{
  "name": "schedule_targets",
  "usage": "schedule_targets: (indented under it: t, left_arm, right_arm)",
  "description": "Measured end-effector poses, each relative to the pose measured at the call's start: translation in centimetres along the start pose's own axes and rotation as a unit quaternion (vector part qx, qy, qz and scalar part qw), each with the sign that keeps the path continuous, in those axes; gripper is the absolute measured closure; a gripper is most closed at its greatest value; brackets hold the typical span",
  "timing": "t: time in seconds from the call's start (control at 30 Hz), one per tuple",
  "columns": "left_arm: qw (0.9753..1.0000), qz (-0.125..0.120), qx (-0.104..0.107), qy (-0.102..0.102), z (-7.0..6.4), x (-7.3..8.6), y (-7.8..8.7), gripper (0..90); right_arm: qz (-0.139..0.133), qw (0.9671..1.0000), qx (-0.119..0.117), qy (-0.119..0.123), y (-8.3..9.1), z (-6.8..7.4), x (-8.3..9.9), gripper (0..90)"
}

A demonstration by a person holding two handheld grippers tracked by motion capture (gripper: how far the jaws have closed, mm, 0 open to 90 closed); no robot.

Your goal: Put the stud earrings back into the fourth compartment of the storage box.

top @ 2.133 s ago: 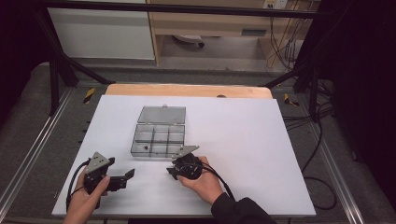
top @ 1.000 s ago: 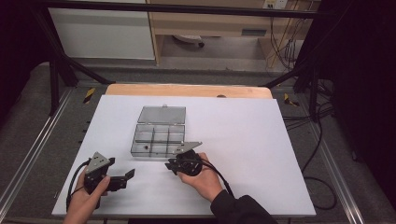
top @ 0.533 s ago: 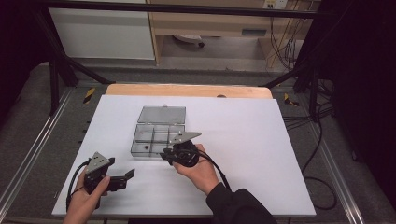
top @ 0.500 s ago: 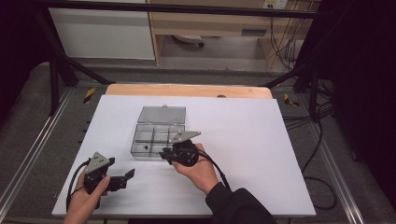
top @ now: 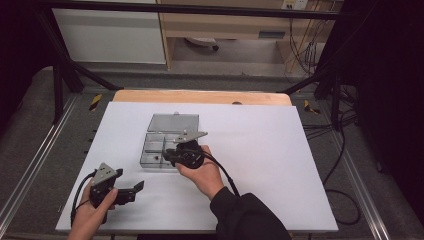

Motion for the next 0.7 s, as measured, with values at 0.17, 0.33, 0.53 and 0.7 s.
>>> schedule_targets:
  t: [0.17, 0.33, 0.53, 0.7]
  left_arm:
    - [1.0000, 0.000, 0.000, 0.000, 0.0, 0.0, 0.0, 8.0]
    - [1.0000, 0.000, 0.000, 0.001, 0.0, 0.0, 0.0, 8.0]
    - [1.0000, 0.000, -0.001, 0.001, 0.0, 0.0, 0.0, 8.0]
    - [1.0000, 0.000, -0.001, 0.002, 0.0, 0.0, 0.0, 8.0]
  right_arm:
    - [-0.003, 1.0000, 0.000, -0.004, -0.8, -0.1, -0.8, 76.2]
    - [-0.001, 1.0000, 0.000, -0.001, -1.3, -0.1, -1.2, 76.2]
    - [0.005, 1.0000, 0.003, 0.006, -2.1, -0.2, -1.7, 76.2]
    - [0.011, 0.9999, 0.004, 0.005, -2.8, -0.2, -2.0, 76.2]
Point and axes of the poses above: each handheld gripper's, and its own axes: y roughly backward along the jaws, x roughly out of its underside, z roughly to its left, the point moved 6 cm from there along -y, roughly forward along the jaws, and after that the axes turned 7 degrees about y, right-handed, at the moved point
